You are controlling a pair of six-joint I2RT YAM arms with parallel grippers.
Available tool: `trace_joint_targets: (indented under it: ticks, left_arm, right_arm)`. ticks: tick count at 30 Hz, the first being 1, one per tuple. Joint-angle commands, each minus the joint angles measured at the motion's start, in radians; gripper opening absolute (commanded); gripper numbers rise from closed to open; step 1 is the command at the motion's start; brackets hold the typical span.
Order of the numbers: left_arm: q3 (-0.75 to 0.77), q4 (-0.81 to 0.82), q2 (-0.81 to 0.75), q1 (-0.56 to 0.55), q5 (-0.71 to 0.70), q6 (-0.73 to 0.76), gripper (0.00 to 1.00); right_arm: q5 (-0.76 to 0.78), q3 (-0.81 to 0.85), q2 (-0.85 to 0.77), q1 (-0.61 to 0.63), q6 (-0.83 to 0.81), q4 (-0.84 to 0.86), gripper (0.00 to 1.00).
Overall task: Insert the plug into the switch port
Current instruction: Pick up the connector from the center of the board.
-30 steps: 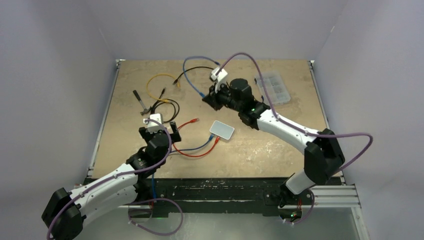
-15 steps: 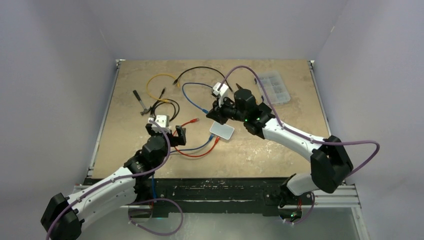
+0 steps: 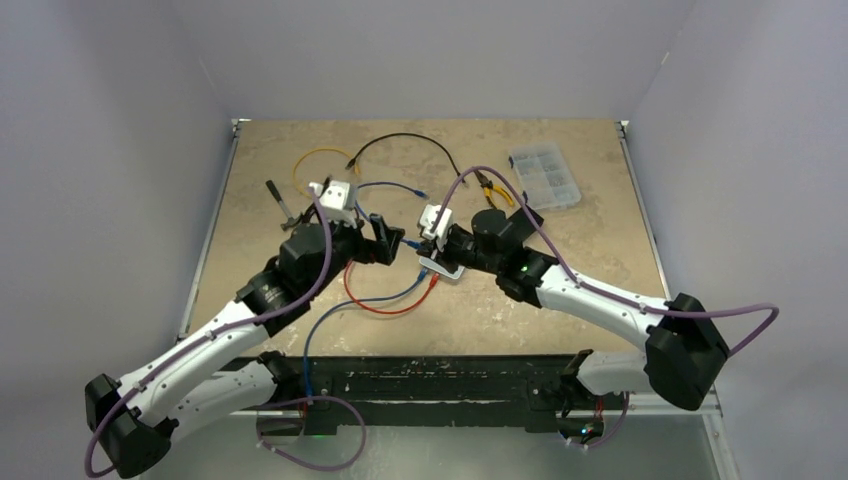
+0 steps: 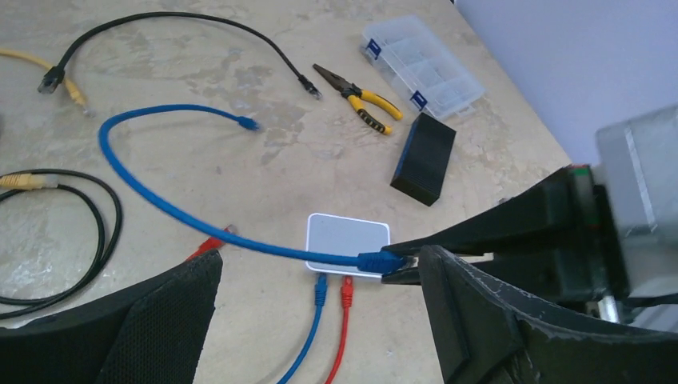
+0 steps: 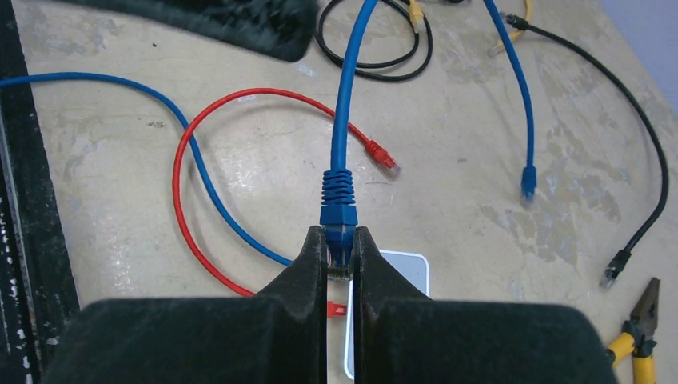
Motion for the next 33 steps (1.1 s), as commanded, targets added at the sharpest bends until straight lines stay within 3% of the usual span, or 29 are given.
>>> trace_joint_targets:
  ticks: [1, 11, 21, 25, 33]
  left_arm:
    - [0.173, -0.257, 0.091, 0.004, 0.066, 0.028, 0.91]
    - [0.220, -0.324, 0.084, 0.003, 0.053, 0.021, 0.91]
    - [0.290, -0.411, 0.133, 0.003, 0.248, 0.345, 0.89]
    - [0.299, -0.424, 0.152, 0.004, 0.385, 0.508, 0.84]
    - [0.182, -0.374, 0.077, 0.004, 0.519, 0.803, 0.83]
  right_arm:
    - [0.017, -0.021, -0.054, 0.004, -0.095, 0.089, 0.03]
    - [-0.005, -0.105, -0.082, 0.047, -0.191, 0.151, 0.01]
    - [-0.030, -0.104, -0.087, 0.084, -0.242, 0.127, 0.01]
    - [-0.076, -0.097, -0.094, 0.086, -0.252, 0.109, 0.01]
    - [-0.097, -0.094, -0.103, 0.086, -0.248, 0.096, 0.00]
